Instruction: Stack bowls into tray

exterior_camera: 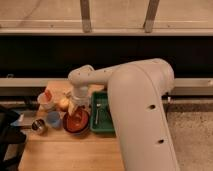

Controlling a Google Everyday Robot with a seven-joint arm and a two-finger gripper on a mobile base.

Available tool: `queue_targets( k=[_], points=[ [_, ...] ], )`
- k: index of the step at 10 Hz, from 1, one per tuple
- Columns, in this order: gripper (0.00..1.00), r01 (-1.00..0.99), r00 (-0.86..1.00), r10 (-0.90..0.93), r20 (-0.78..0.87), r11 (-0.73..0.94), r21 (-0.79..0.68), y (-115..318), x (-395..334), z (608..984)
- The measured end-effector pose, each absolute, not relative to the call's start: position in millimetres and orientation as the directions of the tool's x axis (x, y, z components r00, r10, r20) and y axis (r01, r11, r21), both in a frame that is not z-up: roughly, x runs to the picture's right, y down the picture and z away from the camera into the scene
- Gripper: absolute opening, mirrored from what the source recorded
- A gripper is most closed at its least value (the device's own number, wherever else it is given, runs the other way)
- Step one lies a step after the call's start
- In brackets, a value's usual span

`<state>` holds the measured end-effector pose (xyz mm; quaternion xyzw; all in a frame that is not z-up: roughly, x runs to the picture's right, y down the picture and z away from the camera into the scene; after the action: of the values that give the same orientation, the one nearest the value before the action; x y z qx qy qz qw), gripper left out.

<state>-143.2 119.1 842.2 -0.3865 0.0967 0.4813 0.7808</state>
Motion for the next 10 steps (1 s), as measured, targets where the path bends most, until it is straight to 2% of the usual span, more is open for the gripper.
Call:
queue_targets(
  k=[2,3,9,10],
  points=[
    [0.66,-0.821,0.521,0.665,-0.535,0.219,-0.527,131.9,-141.2,848.9],
    [0.62,-0.814,0.527,0.661,-0.535,0.211,-0.541,136.3,-142.9,848.7],
    [0.05,-0.785,0.552,0.653,-0.519,0.196,-0.587,142.7,-146.9,839.3],
    [0.00,-0.781,0.556,0.650,-0.518,0.195,-0.593,143.7,-146.4,837.4]
  ],
)
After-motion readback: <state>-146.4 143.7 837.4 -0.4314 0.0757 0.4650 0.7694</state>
